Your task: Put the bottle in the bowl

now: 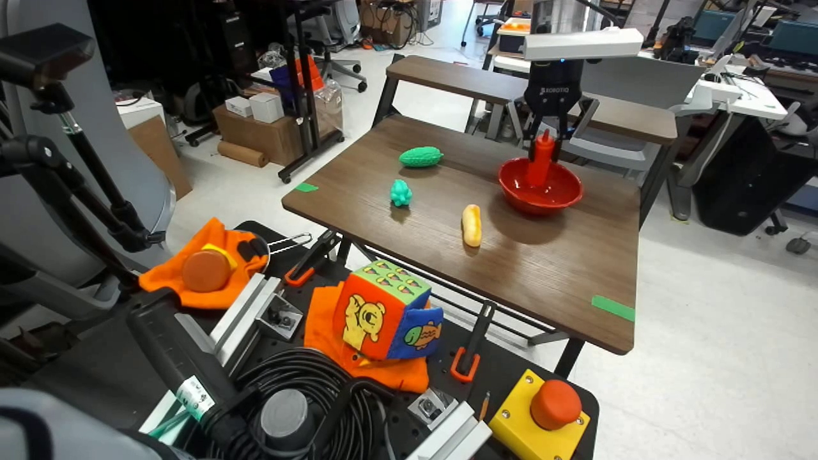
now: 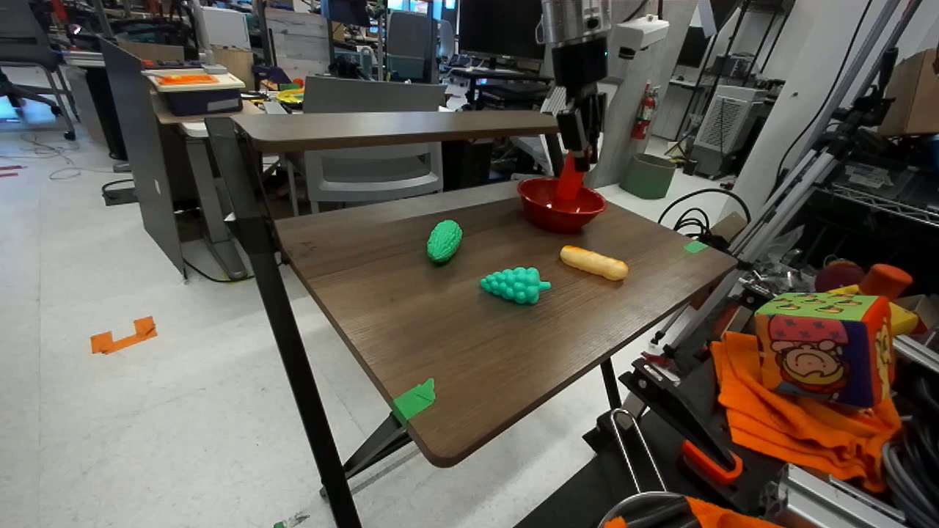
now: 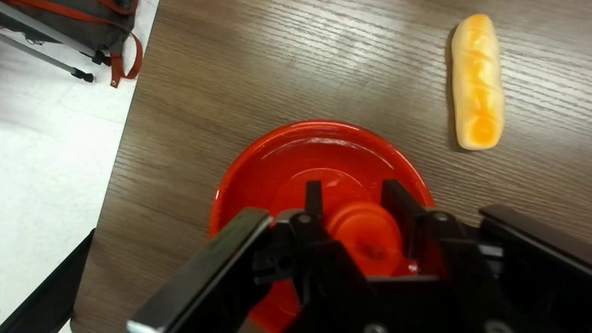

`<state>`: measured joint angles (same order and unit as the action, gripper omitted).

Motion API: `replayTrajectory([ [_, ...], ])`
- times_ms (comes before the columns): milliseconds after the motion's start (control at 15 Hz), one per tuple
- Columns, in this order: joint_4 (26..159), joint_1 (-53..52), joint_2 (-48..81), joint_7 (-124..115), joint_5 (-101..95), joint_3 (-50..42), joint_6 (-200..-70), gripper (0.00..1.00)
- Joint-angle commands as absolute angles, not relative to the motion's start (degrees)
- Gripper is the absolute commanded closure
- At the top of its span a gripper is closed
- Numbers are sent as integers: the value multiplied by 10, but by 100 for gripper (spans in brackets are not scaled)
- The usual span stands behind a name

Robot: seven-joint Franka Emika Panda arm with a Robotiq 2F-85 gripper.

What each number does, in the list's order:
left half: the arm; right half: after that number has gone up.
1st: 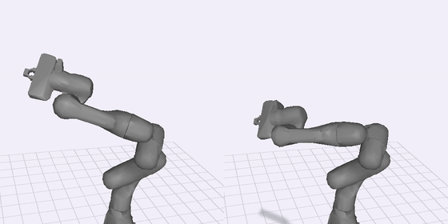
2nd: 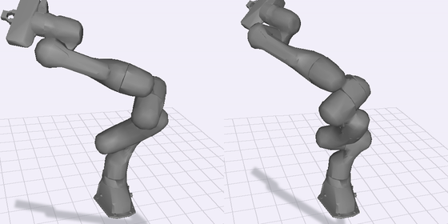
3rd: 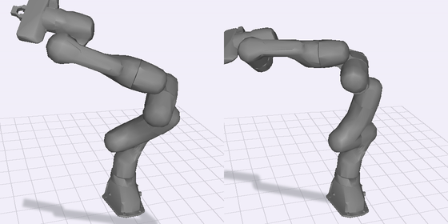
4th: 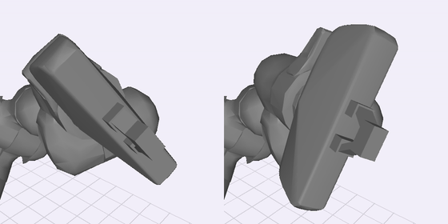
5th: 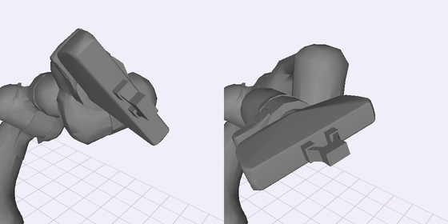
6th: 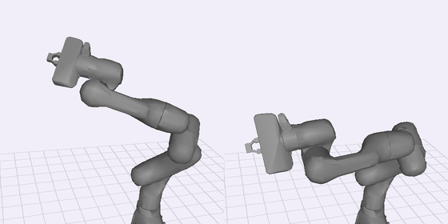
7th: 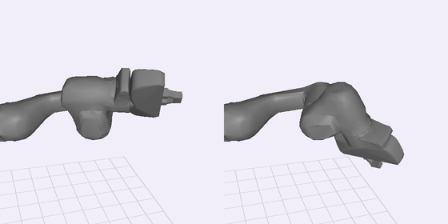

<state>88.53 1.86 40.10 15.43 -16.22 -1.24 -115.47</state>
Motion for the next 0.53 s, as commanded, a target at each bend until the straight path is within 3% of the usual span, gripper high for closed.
replayTrajectory([
  [0,820,20,447,157,-152,-12,-1120,88],
  [467,720,15,518,131,-144,-15,-1064,88],
])
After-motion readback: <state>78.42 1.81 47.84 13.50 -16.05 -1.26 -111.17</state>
